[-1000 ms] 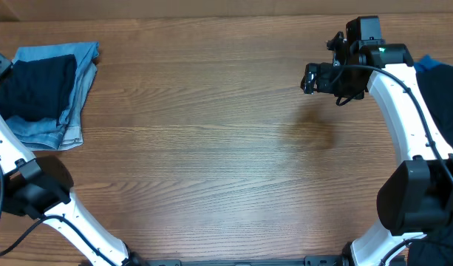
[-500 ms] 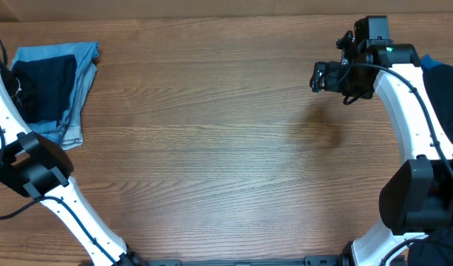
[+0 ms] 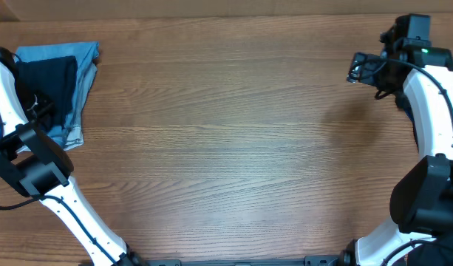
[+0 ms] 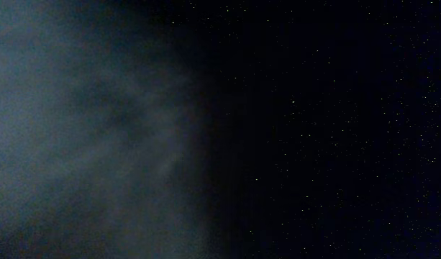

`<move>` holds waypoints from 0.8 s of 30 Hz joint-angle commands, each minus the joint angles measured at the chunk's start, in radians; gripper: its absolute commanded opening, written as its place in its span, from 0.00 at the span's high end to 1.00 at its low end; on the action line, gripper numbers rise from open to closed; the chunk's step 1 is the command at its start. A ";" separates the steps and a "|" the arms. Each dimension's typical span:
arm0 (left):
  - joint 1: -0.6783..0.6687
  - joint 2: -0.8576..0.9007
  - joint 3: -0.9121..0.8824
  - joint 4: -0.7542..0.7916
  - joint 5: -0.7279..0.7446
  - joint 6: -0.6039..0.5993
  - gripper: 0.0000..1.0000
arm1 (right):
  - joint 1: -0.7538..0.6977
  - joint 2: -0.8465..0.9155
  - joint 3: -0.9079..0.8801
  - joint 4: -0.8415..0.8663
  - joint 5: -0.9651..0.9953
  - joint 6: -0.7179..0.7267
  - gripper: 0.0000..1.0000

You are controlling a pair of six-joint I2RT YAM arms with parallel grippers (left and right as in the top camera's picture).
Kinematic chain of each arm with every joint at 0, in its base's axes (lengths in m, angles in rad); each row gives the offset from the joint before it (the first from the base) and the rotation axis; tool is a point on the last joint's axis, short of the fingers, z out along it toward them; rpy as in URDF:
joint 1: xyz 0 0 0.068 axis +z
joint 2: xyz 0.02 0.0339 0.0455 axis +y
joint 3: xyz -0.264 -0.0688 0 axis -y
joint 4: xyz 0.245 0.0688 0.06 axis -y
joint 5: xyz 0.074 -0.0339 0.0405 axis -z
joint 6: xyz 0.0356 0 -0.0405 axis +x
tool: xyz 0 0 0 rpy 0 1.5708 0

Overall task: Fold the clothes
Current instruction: 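Lower the navy bundle onto the blue denim and release with the left gripper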

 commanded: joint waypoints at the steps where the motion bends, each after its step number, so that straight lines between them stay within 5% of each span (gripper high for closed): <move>1: -0.022 -0.006 -0.018 -0.013 0.145 0.053 0.96 | -0.013 0.000 0.000 0.006 0.010 0.008 0.00; 6: -0.073 -0.269 0.066 -0.048 0.153 0.046 0.95 | -0.014 0.000 0.000 0.006 0.010 0.008 0.00; 9: -0.071 -0.377 0.068 0.018 -0.049 0.049 0.93 | -0.014 0.000 0.000 0.006 0.010 0.008 0.00; 14: -0.017 -0.339 0.062 0.114 -0.154 0.134 0.96 | -0.014 0.000 0.000 0.006 0.010 0.008 0.00; 24: 0.085 -0.129 0.058 0.244 0.002 0.251 0.96 | -0.014 0.000 0.000 0.006 0.010 0.008 0.00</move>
